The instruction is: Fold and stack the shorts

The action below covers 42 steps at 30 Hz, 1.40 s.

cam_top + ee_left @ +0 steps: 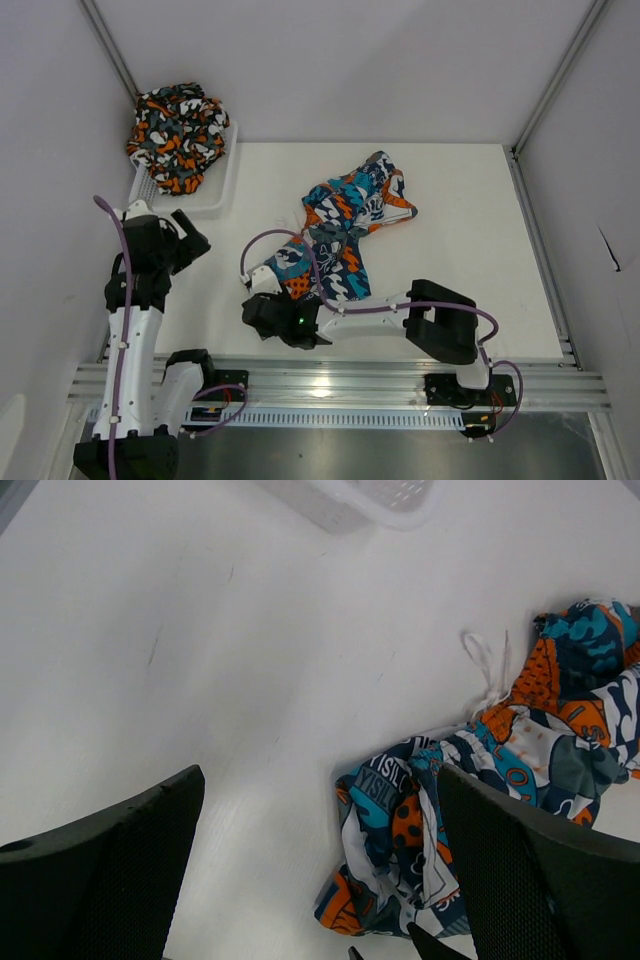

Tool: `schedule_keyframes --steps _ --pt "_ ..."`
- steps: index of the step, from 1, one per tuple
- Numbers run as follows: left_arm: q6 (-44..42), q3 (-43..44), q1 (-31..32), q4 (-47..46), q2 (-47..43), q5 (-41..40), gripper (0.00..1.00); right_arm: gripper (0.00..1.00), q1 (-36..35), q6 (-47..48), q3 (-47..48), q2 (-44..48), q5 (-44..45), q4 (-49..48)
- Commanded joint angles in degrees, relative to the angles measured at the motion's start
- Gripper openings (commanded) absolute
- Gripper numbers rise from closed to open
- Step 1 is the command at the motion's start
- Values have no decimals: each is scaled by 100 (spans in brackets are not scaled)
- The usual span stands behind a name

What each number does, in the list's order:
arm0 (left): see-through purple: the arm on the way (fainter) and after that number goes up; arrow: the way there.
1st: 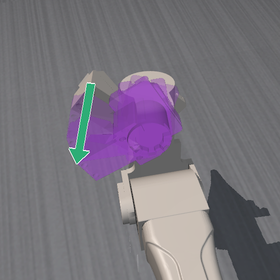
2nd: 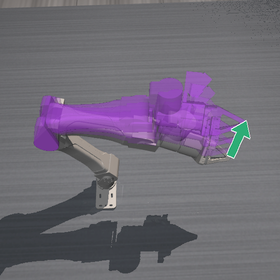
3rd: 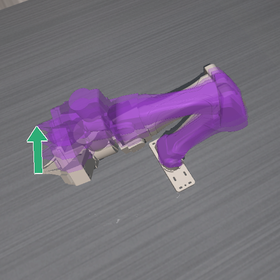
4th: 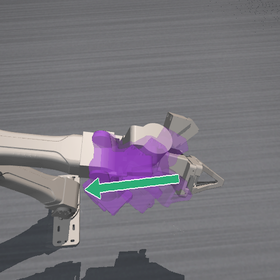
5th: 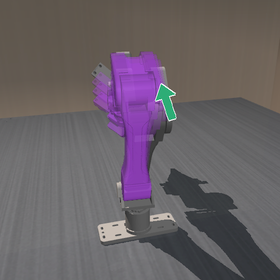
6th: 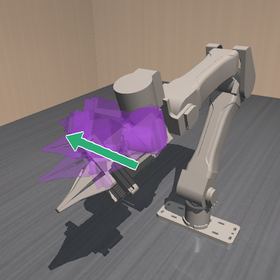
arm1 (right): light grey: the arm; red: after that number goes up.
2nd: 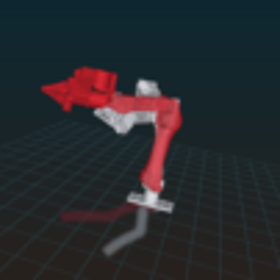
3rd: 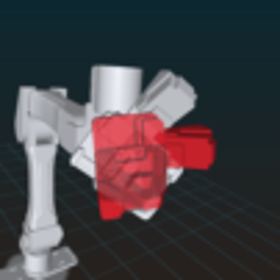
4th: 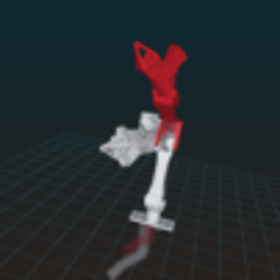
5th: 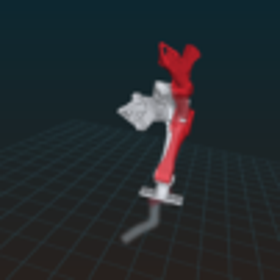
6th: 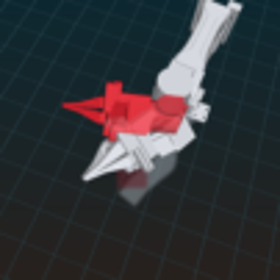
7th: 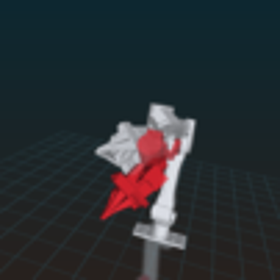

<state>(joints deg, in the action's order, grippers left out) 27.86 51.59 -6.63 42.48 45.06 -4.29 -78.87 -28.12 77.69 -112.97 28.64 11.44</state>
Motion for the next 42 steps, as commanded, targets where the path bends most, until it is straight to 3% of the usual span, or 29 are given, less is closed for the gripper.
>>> schedule_keyframes --steps 1,15,18,21,22,24,32,36,42 --pt "-237 -132 -119 -222 -111 218 99 60 -102 -369 290 -155 220 252" --pt "-263 -194 -154 -293 -182 333 99 48 -67 -949 633 -744 414 684" --pt "-263 -211 -154 -310 -182 342 99 39 -23 -1046 616 -788 475 632" --pt "-272 -220 -154 -319 -164 350 99 23 12 -1055 659 -858 458 675" --pt "-272 -220 -154 -328 -173 359 99 11 12 -1090 677 -859 484 736" --pt "-281 -237 -154 -319 -164 377 99 6 -40 -1134 625 -789 624 876" --pt "-377 -369 -145 -556 -33 1061 99 0 -392 -959 -789 748 898 1298" --pt "-281 -474 -5 -758 82 1422 99 0 -620 -1422 -1624 1775 1029 2132" --pt "377 -922 1250 -1232 231 1178 99 1 -1051 -1943 -2811 2998 1135 2433"
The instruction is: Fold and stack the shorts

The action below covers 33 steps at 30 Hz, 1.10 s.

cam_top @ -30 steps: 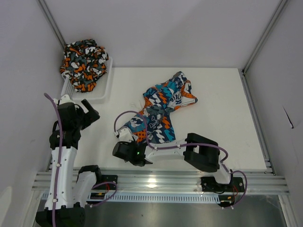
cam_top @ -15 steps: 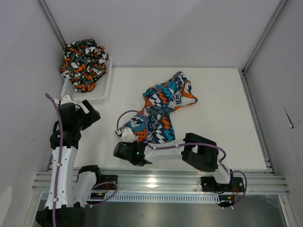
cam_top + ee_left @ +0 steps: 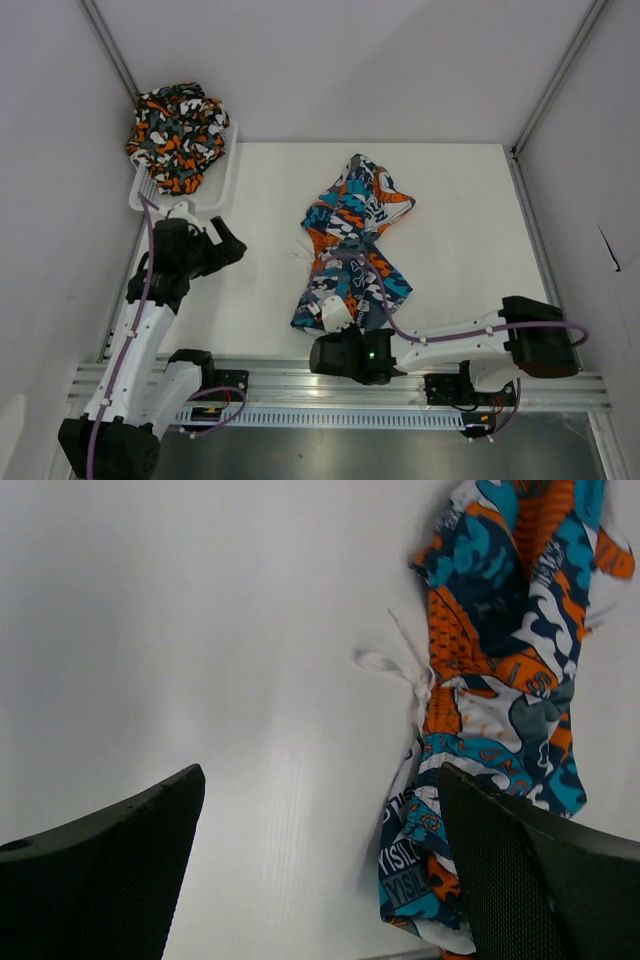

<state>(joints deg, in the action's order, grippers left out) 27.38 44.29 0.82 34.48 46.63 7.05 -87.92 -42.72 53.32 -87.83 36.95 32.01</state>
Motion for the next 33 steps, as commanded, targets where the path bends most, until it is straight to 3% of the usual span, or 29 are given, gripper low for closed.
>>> schedule_keyframes --steps 1,7,10,14,19,25,33 --pt "679 -315 942 -651 126 -36 99 1 -173 -587 -471 765 330 394" --pt "1445 -834 2482 -1566 829 -466 99 0 -270 -737 -1270 1628 427 394" --pt "1630 -949 2904 -1935 1163 -538 98 0 -305 -843 -1516 1857 480 385" --pt "1780 -1142 3319 -2541 1550 -363 92 0 -314 -835 -1824 2208 541 175" --pt "1894 -1239 3863 -3209 2060 -274 91 0 -314 -764 -2010 2551 524 16" --pt "2096 -1029 4390 -3650 2788 -256 86 0 -313 -711 -2027 2491 506 -63" --pt "2211 -905 4620 -4202 3475 -204 73 0 -314 -694 -2027 2411 515 -116"
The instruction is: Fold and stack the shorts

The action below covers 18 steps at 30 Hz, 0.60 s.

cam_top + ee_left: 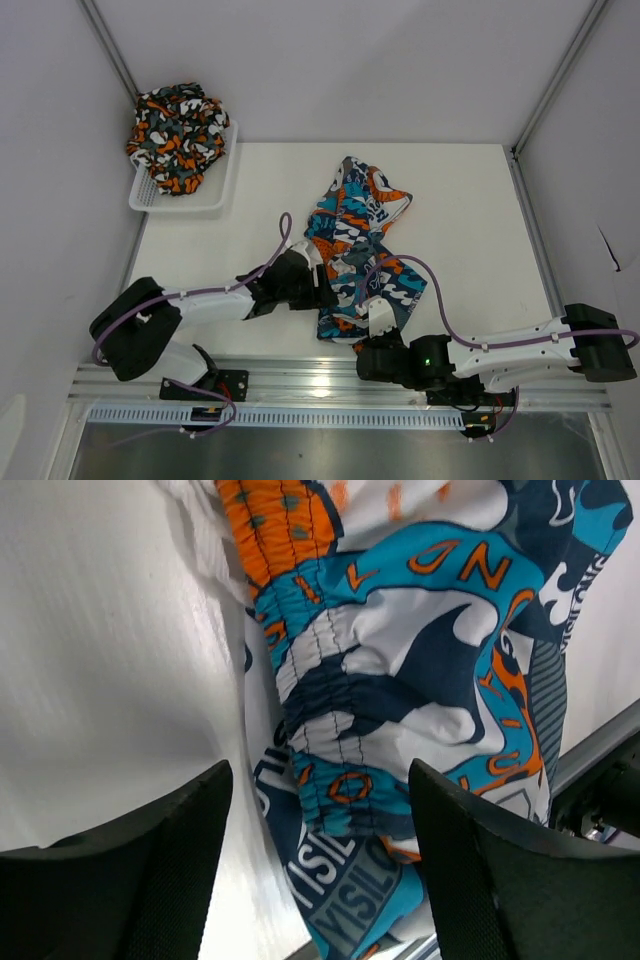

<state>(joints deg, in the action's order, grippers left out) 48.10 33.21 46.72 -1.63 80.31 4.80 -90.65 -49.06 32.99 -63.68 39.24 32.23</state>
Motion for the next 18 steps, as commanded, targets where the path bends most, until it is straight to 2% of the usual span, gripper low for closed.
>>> schedule_keyframes --steps 1,5,15,18 --pt "165 134 30 -724 125 65 72 0 -40 -60 -3 5 286 -129" --pt "218 -86 30 -1532 248 153 66 0 -32 -60 -38 57 286 -155" --pt "323 -131 48 -2262 643 496 45 0 -40 -69 -65 93 286 -173" --pt "420 -219 48 -2517 679 531 36 0 -40 -78 -65 93 294 -173"
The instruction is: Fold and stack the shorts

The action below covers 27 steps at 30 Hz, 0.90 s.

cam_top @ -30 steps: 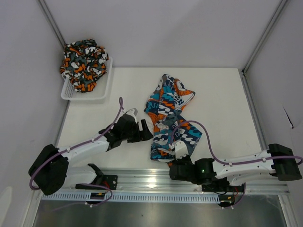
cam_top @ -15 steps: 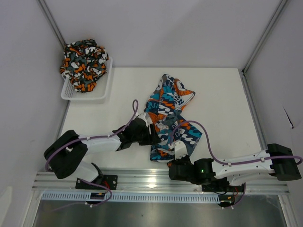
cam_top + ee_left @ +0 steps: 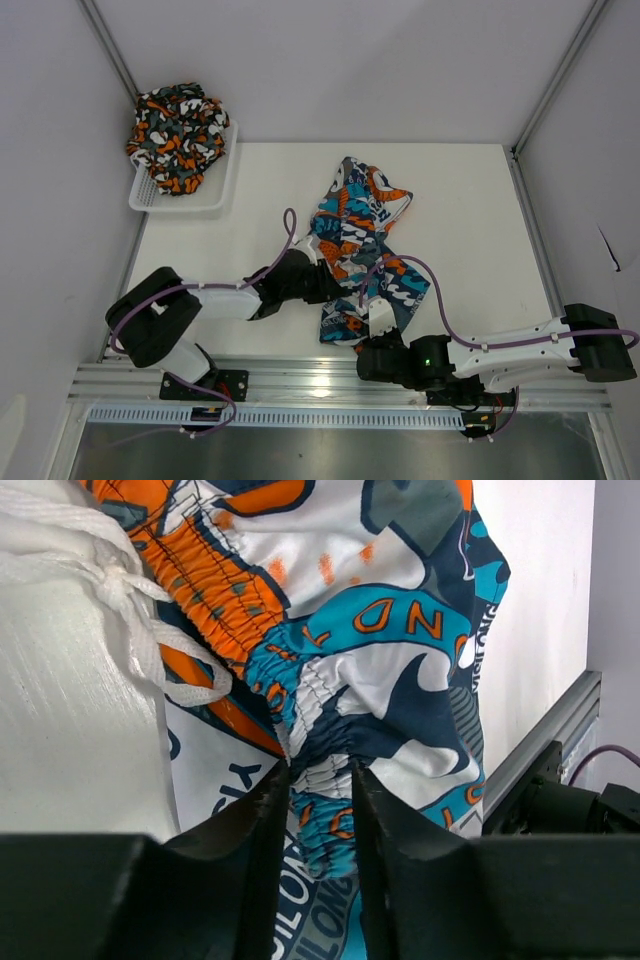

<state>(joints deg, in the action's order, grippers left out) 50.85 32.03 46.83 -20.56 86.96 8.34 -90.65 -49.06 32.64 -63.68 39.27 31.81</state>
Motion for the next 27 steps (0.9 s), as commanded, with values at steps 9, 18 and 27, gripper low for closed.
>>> schedule_keyframes --steps 9,18,27 --pt "250 -259 37 -827 -249 379 32 0 -40 -113 -48 145 319 -114" --pt "451 -470 37 -1099 -215 836 75 0 -40 -130 -56 189 327 -96" --pt "724 -1128 37 -1661 -118 730 79 0 -40 -148 -109 286 345 -96"
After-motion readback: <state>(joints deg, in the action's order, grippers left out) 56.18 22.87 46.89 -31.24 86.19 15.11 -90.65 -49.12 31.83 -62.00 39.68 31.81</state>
